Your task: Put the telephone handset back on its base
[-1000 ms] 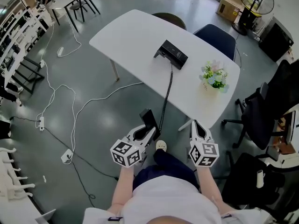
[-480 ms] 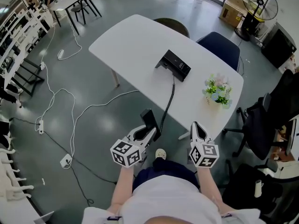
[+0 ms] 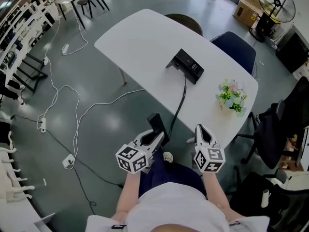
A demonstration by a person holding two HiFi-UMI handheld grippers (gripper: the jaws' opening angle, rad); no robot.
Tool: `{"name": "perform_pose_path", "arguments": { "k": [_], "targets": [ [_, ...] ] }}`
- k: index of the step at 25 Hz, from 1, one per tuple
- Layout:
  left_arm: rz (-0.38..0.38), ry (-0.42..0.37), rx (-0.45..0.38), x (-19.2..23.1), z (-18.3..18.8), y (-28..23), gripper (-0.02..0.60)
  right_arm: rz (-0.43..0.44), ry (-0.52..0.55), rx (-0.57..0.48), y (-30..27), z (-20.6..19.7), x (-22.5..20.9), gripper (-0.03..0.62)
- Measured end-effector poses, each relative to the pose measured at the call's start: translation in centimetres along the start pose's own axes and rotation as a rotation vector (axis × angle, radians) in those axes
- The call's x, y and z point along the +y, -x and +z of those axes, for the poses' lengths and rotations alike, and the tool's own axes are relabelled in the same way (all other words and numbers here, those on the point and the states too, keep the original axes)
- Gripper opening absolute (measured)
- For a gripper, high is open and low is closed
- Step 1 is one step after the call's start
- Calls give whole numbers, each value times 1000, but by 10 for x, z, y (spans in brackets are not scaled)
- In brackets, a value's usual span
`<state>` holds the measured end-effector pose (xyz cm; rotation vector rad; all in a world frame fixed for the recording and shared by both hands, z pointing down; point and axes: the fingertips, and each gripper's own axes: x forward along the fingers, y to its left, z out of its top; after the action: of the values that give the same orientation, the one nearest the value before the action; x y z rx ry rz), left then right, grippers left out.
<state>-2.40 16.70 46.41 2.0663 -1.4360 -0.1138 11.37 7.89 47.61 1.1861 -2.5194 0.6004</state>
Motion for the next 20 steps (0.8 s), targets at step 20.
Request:
{"name": "perform_pose_path", "arguments": {
  "k": [20],
  "targets": [
    [-139, -29, 107, 77, 90, -99, 83, -116, -88, -3, -117, 64, -21, 34]
  ]
}}
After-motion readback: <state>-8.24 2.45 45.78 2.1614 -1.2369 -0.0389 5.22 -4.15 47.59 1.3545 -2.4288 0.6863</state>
